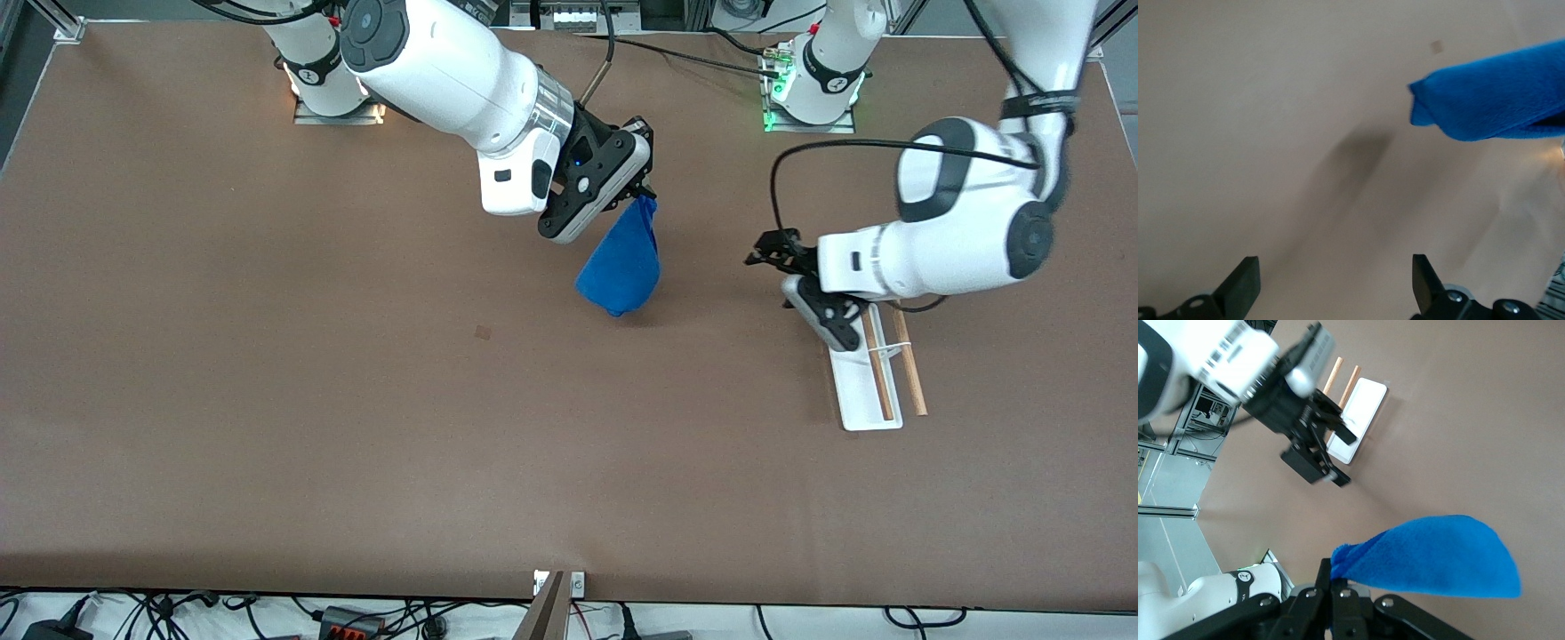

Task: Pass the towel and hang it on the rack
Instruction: 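Move the left gripper to the hanging towel and grasp its end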

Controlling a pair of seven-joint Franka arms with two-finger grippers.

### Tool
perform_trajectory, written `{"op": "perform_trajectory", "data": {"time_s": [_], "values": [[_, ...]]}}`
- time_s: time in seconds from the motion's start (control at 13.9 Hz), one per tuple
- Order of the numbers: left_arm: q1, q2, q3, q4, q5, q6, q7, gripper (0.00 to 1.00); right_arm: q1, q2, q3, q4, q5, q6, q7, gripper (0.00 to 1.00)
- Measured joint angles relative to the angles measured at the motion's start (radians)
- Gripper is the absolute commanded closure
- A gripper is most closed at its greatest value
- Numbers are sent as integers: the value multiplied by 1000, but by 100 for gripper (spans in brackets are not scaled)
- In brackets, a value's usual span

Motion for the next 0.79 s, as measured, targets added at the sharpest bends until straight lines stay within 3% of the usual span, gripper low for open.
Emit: {"op": "perform_trajectory", "data": {"time_s": [0.29, 0.5, 0.65, 0.79], "values": [[0, -1, -109, -81, -63, 203, 270, 0, 0, 1, -1, 0, -3, 0, 0, 100], [-1, -1, -189, -180, -255, 363, 579, 0, 0, 1, -1, 0, -31, 0, 0, 100], [0, -1, -202, -225, -356, 395, 787, 0, 1, 1, -1, 0, -34, 0, 0, 100], [10, -2, -202, -230, -373, 398, 866, 0, 1, 1, -1, 0, -34, 0, 0, 100]]}}
